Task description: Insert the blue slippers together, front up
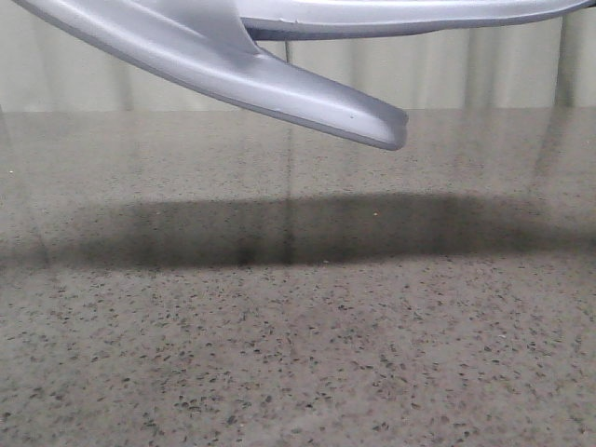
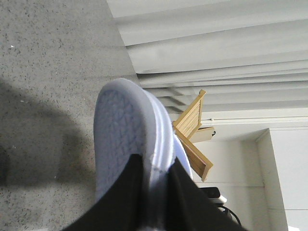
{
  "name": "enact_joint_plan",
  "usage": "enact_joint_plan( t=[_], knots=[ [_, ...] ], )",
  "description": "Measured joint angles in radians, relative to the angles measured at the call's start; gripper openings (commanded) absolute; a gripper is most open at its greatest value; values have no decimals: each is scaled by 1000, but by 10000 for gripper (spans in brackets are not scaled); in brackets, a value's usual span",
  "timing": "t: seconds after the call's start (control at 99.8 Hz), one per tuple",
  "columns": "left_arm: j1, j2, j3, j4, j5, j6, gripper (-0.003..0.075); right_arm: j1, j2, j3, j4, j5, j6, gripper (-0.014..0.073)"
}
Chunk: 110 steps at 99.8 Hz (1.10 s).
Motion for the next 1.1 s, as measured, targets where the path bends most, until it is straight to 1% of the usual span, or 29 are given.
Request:
enact_joint_plan(
  t=[0.561, 0.712, 0.812, 0.932, 1.103],
  knots=[
    [0, 0, 0, -5, 31, -4, 16, 0, 2, 0, 6, 9, -6, -107],
    [-27, 0, 0, -10, 29, -4, 16, -5, 38, 0, 15, 44, -11, -107],
    [-44, 0, 0, -18, 20, -4, 16, -5, 74, 2, 37, 58, -47, -107],
    [-51, 0, 0, -27, 8, -4, 16, 35, 109, 2, 84, 44, -99, -107],
    [-51, 0, -4, -44, -3, -4, 16, 122, 165, 6, 139, -14, -176, -107]
  ],
)
